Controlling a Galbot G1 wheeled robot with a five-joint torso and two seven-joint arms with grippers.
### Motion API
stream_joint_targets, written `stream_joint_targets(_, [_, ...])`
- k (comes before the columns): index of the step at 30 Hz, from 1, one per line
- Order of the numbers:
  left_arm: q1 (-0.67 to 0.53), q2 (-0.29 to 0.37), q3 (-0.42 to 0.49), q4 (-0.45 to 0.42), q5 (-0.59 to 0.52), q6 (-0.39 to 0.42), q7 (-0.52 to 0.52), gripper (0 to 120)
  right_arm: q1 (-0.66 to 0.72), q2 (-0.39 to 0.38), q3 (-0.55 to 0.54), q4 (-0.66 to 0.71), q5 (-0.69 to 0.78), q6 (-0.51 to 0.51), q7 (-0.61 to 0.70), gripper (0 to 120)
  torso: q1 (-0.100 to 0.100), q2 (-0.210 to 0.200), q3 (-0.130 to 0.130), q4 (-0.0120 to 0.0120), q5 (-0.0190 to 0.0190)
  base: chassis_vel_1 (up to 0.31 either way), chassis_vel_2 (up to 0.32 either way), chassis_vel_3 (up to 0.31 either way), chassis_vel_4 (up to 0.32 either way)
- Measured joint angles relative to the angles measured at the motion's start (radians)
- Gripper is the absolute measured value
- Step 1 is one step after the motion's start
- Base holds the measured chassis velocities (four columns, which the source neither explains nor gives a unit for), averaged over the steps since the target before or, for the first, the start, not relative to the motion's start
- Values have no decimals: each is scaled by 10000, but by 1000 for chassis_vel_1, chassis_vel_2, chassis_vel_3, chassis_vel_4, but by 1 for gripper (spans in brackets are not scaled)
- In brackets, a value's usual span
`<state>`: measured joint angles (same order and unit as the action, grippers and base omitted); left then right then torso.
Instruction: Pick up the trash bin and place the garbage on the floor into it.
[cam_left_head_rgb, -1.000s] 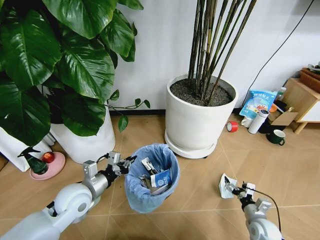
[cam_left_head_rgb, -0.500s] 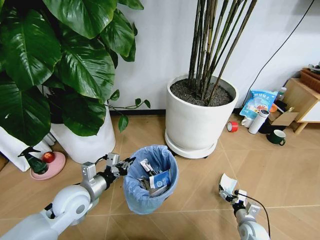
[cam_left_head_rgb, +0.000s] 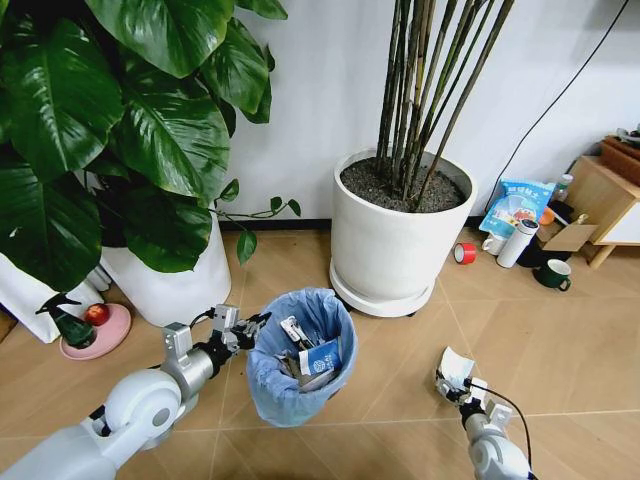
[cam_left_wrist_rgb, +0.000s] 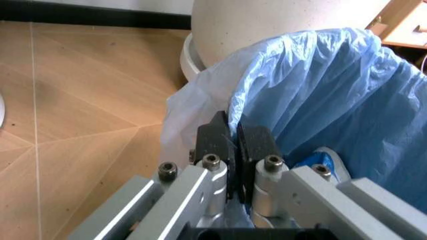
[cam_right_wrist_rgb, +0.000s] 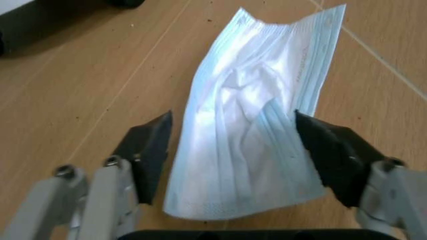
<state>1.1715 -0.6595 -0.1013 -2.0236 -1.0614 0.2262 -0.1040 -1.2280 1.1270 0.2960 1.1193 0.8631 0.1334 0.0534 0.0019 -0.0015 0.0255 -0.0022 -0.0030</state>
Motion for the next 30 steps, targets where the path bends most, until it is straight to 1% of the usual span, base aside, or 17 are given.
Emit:
stream_joint_targets(2, [3,-2,-1,4,-1,0,-4,0,38,-11,0,-65,17,-1,-4,57,0,0,0,0,-2,0,0,0,0])
stream_joint_targets(3, [5,-9,-1,7,-1,0,-7,0,39,-26,2,-79,27,-4,-10,53,0,0,0,0,-1,0,0,0,0])
stream_joint_targets(4, [5,-9,-1,7,-1,0,-7,0,39,-26,2,-79,27,-4,-10,53,0,0,0,0,-1,0,0,0,0])
stream_joint_targets(5, [6,-19,-1,12,-1,0,-8,0,35,-50,5,-81,36,-7,-20,48,0,0,0,0,0,0,0,0,0])
stream_joint_targets(9, [1,-67,8,46,5,0,-14,0,-11,-120,26,-79,70,-12,-41,33,0,0,0,-1,-2,0,0,0,0])
stream_joint_targets(10, [1,-67,8,46,5,0,-14,0,-11,-120,26,-79,70,-12,-41,33,0,0,0,-1,-2,0,0,0,0])
stream_joint_targets(11, [-8,-78,16,48,6,0,-15,0,-36,-130,32,-67,88,-13,-47,26,0,0,0,0,0,0,0,0,0])
stream_joint_targets(13, [-18,-84,23,48,8,0,-16,0,-81,-158,47,-45,110,-16,-63,20,0,0,0,0,-1,0,0,0,0])
stream_joint_targets(14, [-18,-88,26,49,8,0,-17,0,-103,-169,57,-33,122,-17,-68,14,0,0,0,0,-3,0,0,0,0])
stream_joint_targets(15, [-19,-89,26,49,9,0,-18,0,-125,-177,64,-26,131,-18,-71,10,0,0,0,0,-2,0,0,0,0])
stream_joint_targets(16, [-19,-89,26,49,9,0,-18,0,-125,-177,64,-26,131,-18,-71,10,0,0,0,0,-2,0,0,0,0])
stream_joint_targets(18, [-8,-89,26,49,13,0,-20,0,-175,-180,74,-3,152,-19,-75,1,0,0,0,-1,0,0,0,0,0])
stream_joint_targets(19, [-1,-89,25,49,15,0,-20,0,-192,-180,80,9,165,-20,-77,0,0,0,0,-1,-1,0,0,0,0])
stream_joint_targets(27, [29,-83,14,42,30,0,-20,0,-293,-174,154,31,175,-13,-127,0,0,0,0,0,0,0,0,0,0])
stream_joint_targets(30, [28,-83,9,41,38,0,-16,0,-475,-367,269,344,235,13,-164,0,0,1,0,0,-1,0,0,0,0])
